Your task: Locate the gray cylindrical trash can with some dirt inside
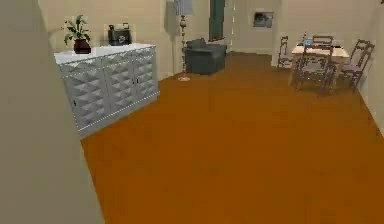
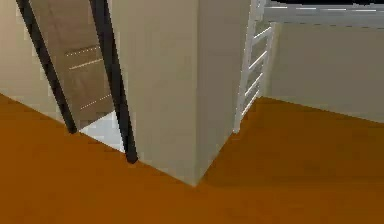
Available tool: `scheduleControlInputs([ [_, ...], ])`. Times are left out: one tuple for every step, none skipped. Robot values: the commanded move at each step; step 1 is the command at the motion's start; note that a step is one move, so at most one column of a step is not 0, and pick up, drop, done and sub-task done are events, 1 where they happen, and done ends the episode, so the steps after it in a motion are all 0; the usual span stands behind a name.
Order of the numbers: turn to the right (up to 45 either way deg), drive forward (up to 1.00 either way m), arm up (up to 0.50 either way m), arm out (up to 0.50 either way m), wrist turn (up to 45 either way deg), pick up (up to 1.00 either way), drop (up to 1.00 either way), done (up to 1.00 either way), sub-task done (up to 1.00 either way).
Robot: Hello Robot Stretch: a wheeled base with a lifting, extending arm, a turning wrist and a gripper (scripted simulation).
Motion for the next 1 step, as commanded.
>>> scheduleControlInputs([
  [45.0, 0.0, 0.0, 0.0, 0.0, 0.0, 0.0, 0.0, 0.0],
])
